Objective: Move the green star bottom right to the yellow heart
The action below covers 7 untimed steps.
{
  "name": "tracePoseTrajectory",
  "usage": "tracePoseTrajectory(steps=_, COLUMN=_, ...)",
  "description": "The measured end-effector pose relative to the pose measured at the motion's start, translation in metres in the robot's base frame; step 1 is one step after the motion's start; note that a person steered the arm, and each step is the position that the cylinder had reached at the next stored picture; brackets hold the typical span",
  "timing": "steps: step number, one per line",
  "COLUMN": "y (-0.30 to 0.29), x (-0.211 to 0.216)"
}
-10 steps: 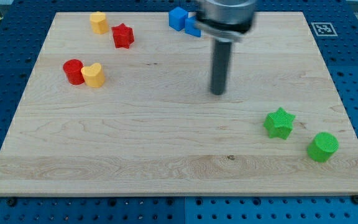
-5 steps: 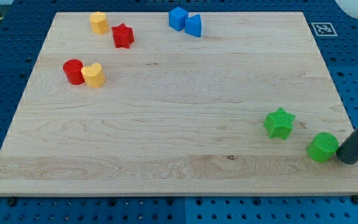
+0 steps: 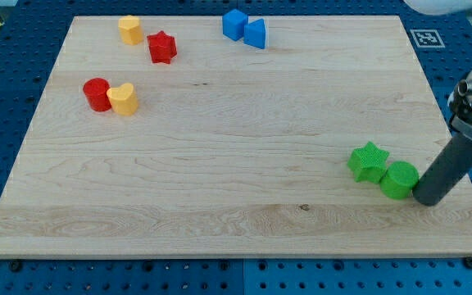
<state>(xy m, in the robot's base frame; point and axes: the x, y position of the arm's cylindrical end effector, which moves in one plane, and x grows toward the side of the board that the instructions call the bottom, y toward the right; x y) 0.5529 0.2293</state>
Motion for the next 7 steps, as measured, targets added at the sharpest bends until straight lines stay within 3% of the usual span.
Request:
tracePoseTrajectory(steps=2, y=-0.010, x=-0.034)
tracePoseTrajectory(steps=7, y=-0.072, x=-0.036)
